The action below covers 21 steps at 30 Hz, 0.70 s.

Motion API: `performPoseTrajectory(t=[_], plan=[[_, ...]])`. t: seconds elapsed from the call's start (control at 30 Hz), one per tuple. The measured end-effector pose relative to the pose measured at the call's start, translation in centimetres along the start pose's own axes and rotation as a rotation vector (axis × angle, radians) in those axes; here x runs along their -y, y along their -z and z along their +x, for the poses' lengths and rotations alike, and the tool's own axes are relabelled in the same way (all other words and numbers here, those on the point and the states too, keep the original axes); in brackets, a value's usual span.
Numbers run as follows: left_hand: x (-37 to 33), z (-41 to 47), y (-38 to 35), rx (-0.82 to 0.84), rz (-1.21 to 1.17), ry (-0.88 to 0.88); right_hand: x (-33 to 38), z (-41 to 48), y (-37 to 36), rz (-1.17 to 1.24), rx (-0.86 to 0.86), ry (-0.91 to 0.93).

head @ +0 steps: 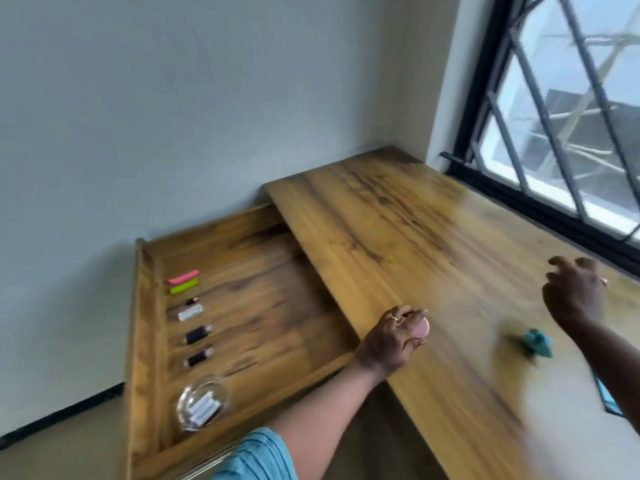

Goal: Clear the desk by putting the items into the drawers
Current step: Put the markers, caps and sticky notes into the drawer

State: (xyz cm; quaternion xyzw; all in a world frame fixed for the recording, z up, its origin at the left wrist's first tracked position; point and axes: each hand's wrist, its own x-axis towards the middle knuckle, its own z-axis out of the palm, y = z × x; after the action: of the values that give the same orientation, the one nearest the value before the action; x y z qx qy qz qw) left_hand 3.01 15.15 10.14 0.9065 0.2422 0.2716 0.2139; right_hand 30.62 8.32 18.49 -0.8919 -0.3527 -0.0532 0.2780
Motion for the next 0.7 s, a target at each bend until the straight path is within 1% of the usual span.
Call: performPoseTrajectory(t=[0.07,0.13,0.2,0.27,0.4,0.47,0.53,0.6,0.7], plan=[[2.1,-1.9,2.6,-0.05,-0.015,0.03,4.5,-1.9,-0.6,0.038,-0.019,0.051],[4.2,-4.9,5.8,-0.066,-0.014,0.067,8.9,-4.7,-1.8,0.083,-0.017,0.104],[6.5,-8.0,9.4,-0.039,0.024,0.137,13.1,-7.8,-3.7,0.133,0.004,0.15],[8.8,-10.8,12.7,0.006,0.056,0.199,17.0,-11.3,-5.8,0.189,0.057,0.152],[13.6,-16.2,18.2,0.055,0.079,0.402,24.1,-19.4,-9.5,0.266,0.251,0.087],[16.0,-18.3,19.7,0.11,0.078,0.509,27.0,-23.6,-11.0,0.301,0.371,0.055],[17.8,-19.8,20.5,0.175,0.066,0.589,29.1,-27.3,-12.7,0.284,0.471,0.056],[19.0,-20.5,20.8,0.206,0.061,0.618,30.4,-30.2,-14.4,0.25,0.574,0.062],[20.7,-20.7,20.6,0.214,0.086,0.604,31.6,-33.0,-16.8,0.168,0.714,0.066]])
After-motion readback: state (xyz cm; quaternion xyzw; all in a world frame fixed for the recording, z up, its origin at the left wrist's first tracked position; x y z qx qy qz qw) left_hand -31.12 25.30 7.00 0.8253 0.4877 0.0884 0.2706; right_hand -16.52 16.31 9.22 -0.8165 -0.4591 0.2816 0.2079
